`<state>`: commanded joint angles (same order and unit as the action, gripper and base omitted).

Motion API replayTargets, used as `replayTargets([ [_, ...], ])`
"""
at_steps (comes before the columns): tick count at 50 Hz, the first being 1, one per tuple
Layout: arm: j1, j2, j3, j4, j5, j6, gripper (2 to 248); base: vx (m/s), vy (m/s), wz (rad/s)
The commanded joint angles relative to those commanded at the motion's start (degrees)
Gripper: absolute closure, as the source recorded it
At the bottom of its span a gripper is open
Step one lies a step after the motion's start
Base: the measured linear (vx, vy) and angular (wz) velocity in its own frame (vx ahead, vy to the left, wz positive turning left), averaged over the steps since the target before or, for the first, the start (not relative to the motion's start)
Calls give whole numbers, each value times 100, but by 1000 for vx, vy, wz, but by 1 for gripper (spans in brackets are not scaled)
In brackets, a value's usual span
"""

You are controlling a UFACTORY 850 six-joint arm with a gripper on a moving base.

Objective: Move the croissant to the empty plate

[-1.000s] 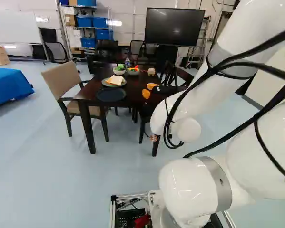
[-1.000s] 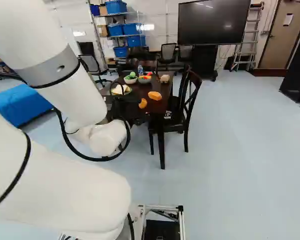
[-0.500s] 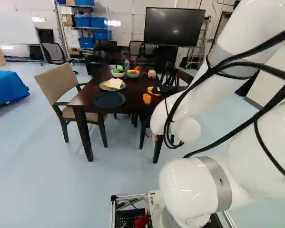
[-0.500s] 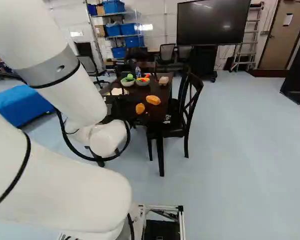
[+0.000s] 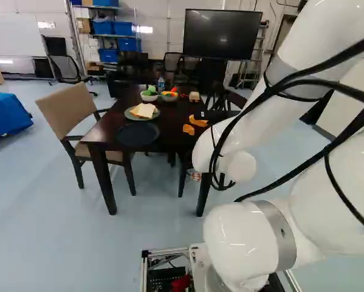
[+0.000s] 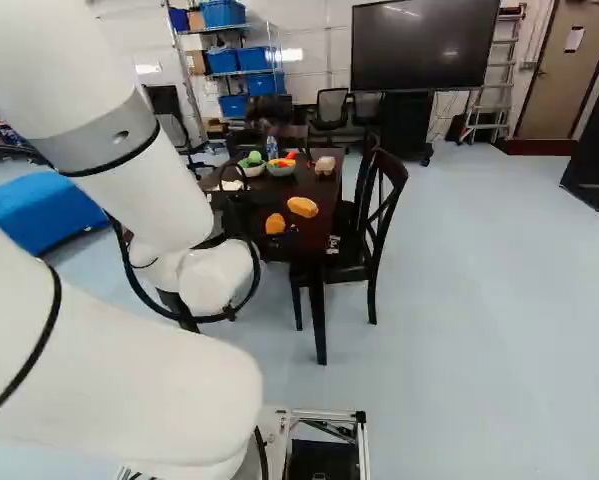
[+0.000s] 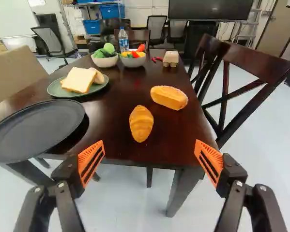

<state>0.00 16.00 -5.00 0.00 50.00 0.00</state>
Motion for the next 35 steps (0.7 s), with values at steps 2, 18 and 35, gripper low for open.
replayTargets([
  [2,0,0,0,0,0,0,3,28,-1,9],
  [18,0,-15,-15,0,0,0,3,0,0,0],
  [35,0,-135,-326,0,-43,0,3,0,0,0],
])
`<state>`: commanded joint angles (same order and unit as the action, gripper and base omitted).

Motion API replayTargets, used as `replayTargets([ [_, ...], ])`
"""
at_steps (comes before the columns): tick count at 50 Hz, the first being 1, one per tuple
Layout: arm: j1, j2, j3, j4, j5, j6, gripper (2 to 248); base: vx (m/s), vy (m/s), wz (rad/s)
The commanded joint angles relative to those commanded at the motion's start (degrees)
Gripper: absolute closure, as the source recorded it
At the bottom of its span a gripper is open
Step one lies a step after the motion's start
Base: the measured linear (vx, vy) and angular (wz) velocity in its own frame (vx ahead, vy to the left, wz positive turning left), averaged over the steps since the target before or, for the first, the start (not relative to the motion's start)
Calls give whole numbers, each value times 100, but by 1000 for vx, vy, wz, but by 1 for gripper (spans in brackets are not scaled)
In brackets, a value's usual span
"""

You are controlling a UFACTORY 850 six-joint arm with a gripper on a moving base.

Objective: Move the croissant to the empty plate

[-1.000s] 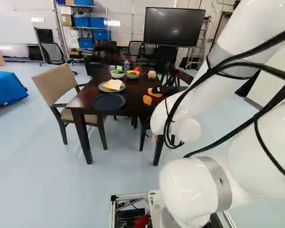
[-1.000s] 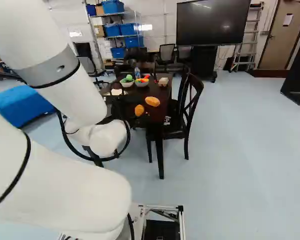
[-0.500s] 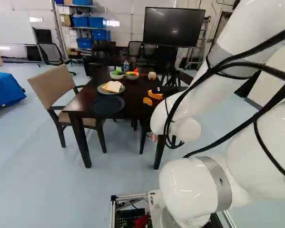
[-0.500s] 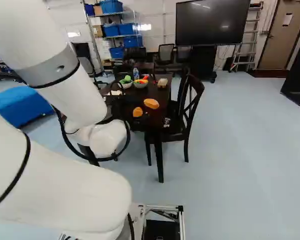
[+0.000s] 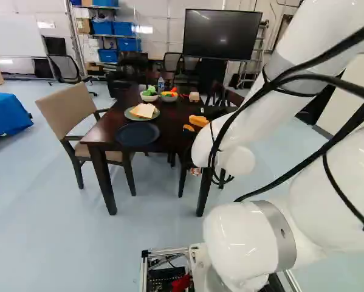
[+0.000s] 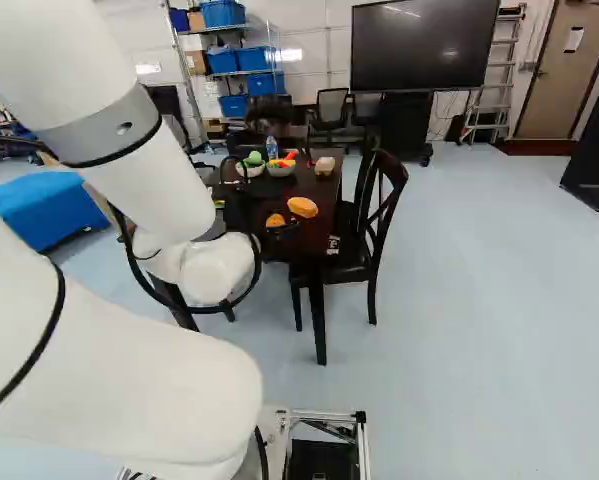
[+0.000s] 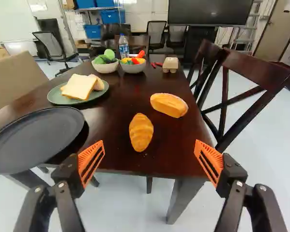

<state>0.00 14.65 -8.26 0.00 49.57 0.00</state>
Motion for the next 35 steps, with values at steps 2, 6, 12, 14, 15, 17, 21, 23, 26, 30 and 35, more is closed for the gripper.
replayTargets([
  [2,0,-32,-57,0,-30,0,3,0,0,0],
  [6,0,-100,-174,0,-118,0,3,0,0,0],
  [12,0,-204,-353,0,-287,0,3,0,0,0],
  [14,0,-238,-413,0,-348,0,3,0,0,0],
  [15,0,-255,-442,0,-378,0,3,0,0,0],
  [17,0,-290,-502,0,-441,0,3,0,0,0],
  [21,0,-358,-621,0,-574,0,3,0,0,0],
  [23,0,-391,-681,0,-647,0,3,0,0,0],
  [26,0,-442,-770,0,-761,0,3,0,0,0],
  [30,0,-508,-889,0,-919,0,3,0,0,0],
  [35,0,-589,-1036,0,-1115,0,3,0,0,0],
])
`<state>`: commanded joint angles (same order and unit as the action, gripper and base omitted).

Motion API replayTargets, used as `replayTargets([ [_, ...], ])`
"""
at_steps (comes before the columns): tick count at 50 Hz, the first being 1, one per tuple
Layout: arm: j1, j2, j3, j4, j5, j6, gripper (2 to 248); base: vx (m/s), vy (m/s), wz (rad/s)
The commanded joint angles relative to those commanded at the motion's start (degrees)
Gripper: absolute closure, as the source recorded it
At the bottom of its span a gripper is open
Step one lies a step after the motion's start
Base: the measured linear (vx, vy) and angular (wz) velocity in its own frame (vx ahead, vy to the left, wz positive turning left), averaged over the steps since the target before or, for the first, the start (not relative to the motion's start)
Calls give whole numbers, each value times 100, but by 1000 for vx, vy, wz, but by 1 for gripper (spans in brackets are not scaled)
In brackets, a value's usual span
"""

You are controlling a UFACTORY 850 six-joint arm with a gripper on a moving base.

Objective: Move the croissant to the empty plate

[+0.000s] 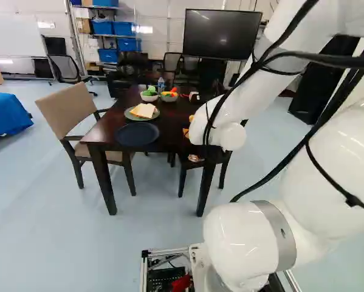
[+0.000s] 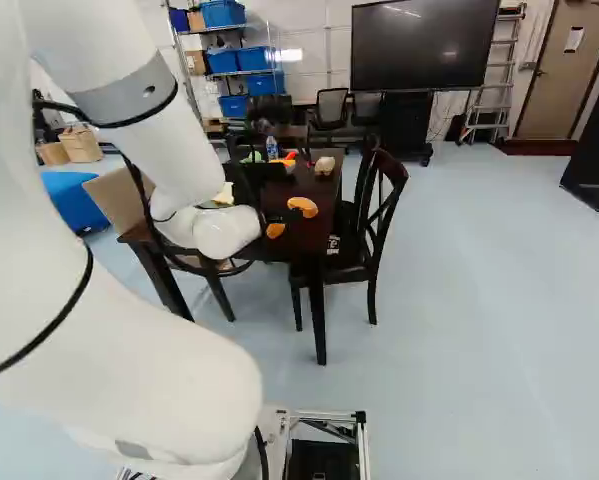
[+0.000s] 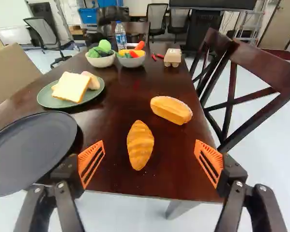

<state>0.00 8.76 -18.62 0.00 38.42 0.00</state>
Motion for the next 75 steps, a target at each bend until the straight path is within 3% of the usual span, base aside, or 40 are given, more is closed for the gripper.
replayTargets([
  [51,0,-758,-1471,67,-1959,0,3,0,0,0],
  [75,78,-1098,-2164,-19,-2301,0,3,0,0,0],
])
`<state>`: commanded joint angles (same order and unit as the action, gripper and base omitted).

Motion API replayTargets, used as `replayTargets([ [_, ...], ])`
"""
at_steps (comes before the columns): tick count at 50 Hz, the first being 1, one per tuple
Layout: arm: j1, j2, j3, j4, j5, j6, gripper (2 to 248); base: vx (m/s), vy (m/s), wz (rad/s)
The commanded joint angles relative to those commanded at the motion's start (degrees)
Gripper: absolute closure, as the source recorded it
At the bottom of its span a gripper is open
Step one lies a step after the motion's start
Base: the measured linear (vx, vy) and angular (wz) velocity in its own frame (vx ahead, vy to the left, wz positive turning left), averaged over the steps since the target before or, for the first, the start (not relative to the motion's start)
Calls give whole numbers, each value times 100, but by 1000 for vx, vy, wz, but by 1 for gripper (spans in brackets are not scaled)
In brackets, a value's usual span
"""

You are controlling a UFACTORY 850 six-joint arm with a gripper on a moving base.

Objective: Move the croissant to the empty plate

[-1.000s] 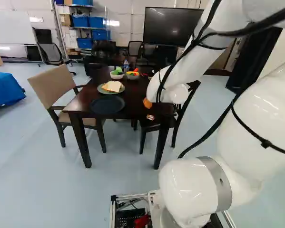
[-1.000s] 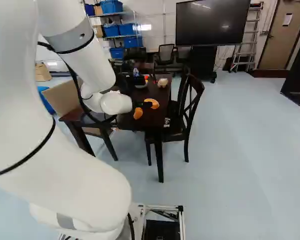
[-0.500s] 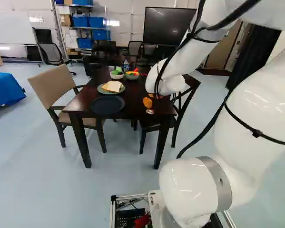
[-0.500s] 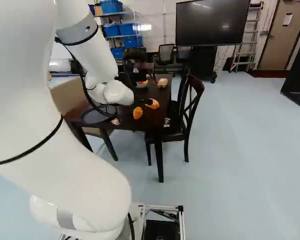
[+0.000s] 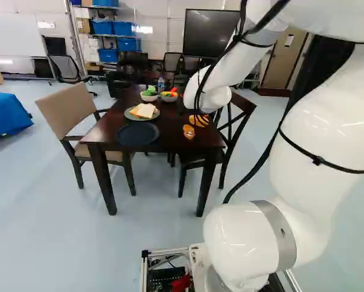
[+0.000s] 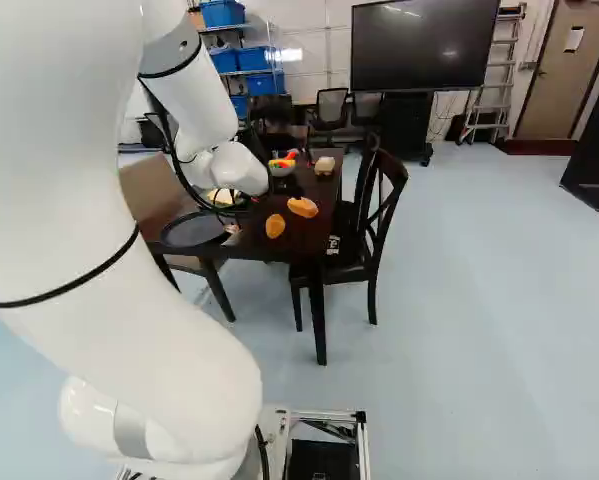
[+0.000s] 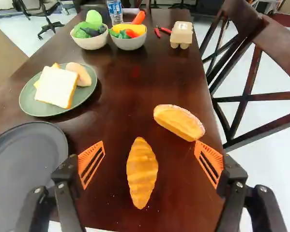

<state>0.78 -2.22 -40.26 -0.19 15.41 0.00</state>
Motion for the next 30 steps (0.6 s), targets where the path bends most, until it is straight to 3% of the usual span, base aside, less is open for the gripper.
replayTargets([
  [30,240,-700,-824,-81,-1060,0,3,0,0,0],
])
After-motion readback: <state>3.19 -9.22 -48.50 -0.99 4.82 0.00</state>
